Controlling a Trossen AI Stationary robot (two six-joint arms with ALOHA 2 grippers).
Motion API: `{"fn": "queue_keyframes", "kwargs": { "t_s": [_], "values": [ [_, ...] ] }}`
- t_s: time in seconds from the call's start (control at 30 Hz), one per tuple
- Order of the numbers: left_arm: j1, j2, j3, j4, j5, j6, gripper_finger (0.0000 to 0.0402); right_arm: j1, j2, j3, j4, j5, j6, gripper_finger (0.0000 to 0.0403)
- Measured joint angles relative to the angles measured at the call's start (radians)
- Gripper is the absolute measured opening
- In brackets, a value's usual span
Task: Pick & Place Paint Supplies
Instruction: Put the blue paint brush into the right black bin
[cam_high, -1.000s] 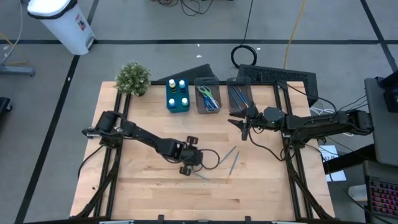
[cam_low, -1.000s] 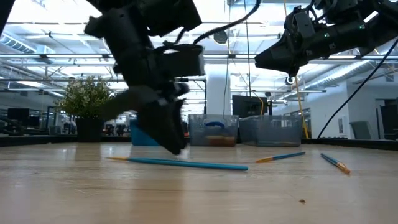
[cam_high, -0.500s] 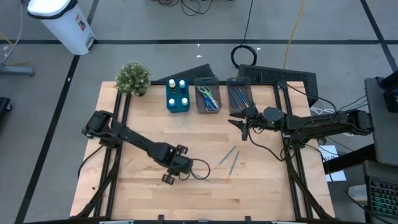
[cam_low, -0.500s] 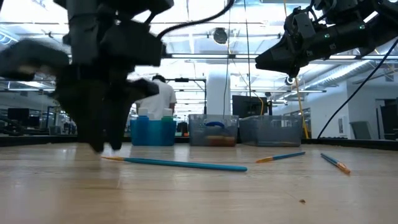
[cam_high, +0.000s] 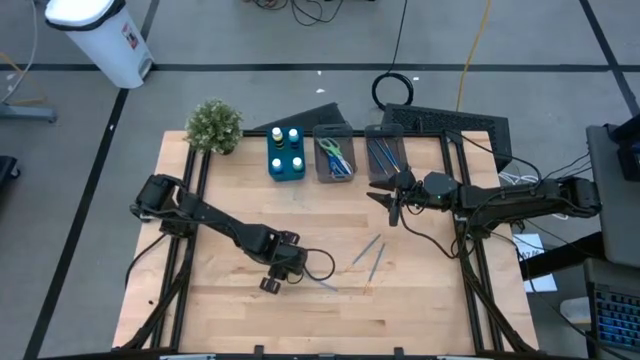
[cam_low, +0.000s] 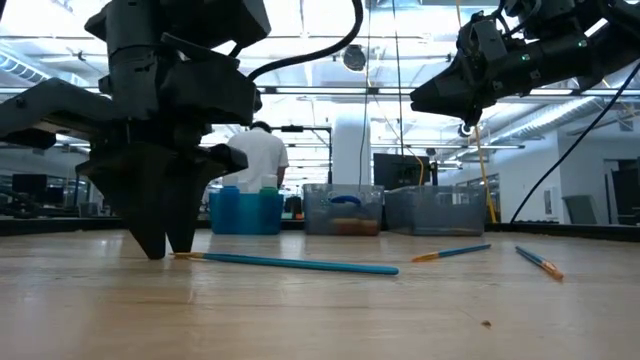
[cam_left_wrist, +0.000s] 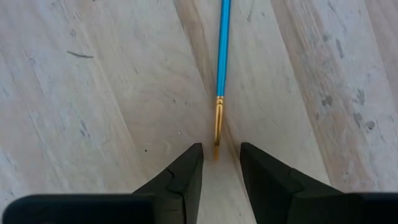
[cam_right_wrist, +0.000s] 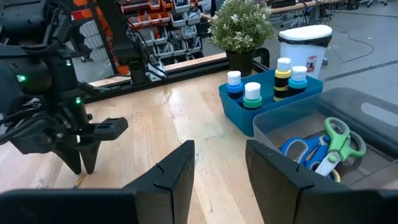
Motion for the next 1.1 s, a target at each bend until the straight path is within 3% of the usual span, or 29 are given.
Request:
{"fn": "queue_keyframes", "kwargs": {
  "t_s": [0.4, 0.7, 0.9, 1.1],
  "values": [
    [0.000, 0.001, -0.003, 0.010, 0.004, -0.032, 0.0115, 0.000, 0.000, 0.000, 0.000, 0.000, 0.000, 0.0134],
    [0.001, 0.001, -0.004, 0.018, 0.011, -0.036, 0.0008, 0.000, 0.000, 0.000, 0.000, 0.000, 0.000, 0.0134],
    [0.002, 0.001, -0.004, -0.008, 0.040, -0.048, 0.0004, 0.000, 0.000, 0.000, 0.000, 0.000, 0.000, 0.0134],
    [0.007, -0.026, -0.006, -0.038, 0.036, -0.161, 0.0003, 0.000, 0.000, 0.000, -0.001, 0.000, 0.000, 0.0134]
  ]
}}
